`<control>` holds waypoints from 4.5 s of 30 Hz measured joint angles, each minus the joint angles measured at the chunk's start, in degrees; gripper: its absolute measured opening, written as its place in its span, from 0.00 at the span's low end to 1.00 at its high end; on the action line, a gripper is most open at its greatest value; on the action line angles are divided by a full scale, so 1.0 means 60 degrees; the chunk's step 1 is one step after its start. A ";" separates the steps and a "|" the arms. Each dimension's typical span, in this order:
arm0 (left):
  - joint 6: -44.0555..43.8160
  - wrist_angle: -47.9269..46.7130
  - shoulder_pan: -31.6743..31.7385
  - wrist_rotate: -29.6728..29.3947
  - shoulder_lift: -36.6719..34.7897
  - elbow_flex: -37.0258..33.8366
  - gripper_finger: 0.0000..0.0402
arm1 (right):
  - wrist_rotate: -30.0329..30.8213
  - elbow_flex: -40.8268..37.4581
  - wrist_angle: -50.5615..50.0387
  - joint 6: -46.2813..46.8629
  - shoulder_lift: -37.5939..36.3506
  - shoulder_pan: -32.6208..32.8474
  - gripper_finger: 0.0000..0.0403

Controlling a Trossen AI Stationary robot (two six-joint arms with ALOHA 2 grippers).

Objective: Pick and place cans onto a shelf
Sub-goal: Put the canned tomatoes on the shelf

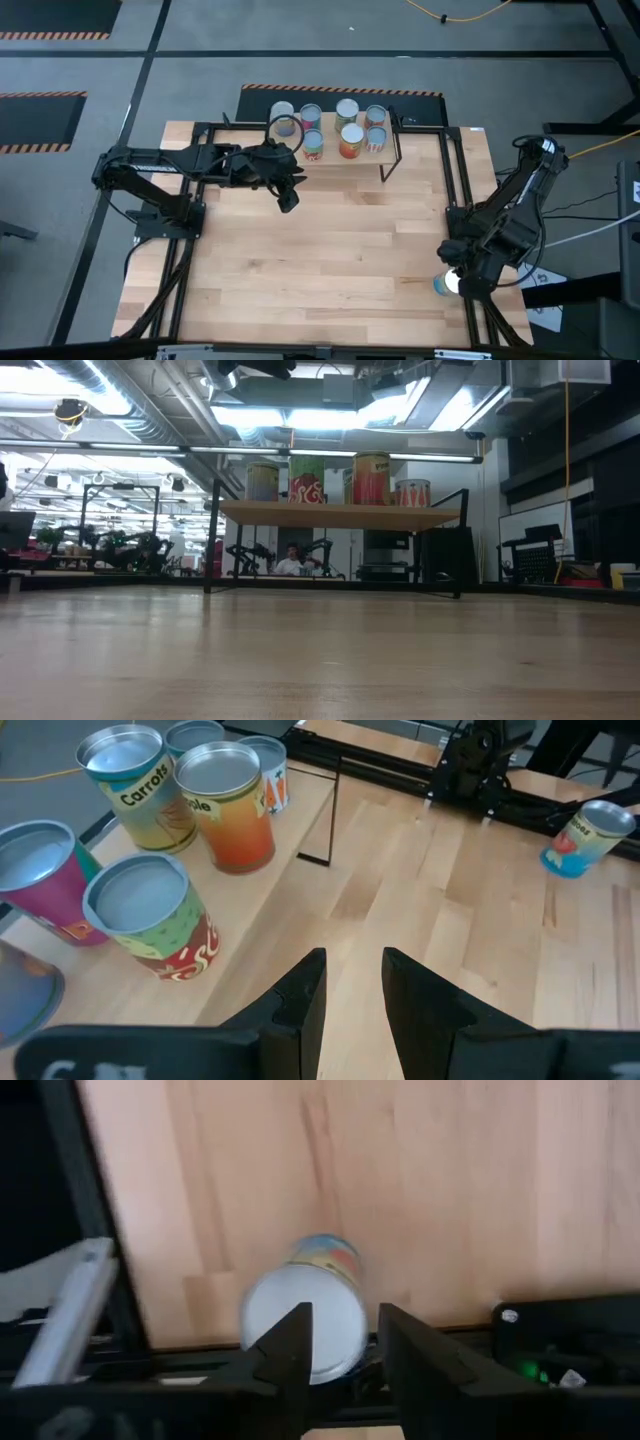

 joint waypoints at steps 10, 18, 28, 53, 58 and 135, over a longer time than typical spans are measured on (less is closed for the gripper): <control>-0.0007 -0.0001 -0.0001 0.0027 0.0000 0.0000 0.23 | -0.1280 -0.1861 0.0776 -0.0007 0.0011 0.0000 0.30; -0.0015 -0.0004 0.0000 0.0042 0.0000 0.0000 0.23 | -0.1931 -0.2351 0.1088 -0.0014 -0.0017 -0.0007 0.30; -0.0015 -0.0004 0.0000 0.0042 0.0000 0.0000 0.23 | -0.1996 -0.2369 0.1522 -0.0040 -0.0007 0.0004 0.21; -0.0011 -0.0004 0.0000 0.0038 0.0000 0.0000 0.23 | -0.1166 -0.2423 0.3789 -0.2220 0.0025 -0.3124 0.00; -0.0009 -0.0004 0.0000 0.0038 0.0000 0.0000 0.23 | -0.1206 -0.2423 0.4798 -0.3774 0.0025 -0.4743 0.00; -0.0455 -0.0151 -0.0244 0.0106 0.0286 0.0028 0.23 | -0.1039 0.3836 0.2540 -1.1549 0.2669 -0.9887 0.25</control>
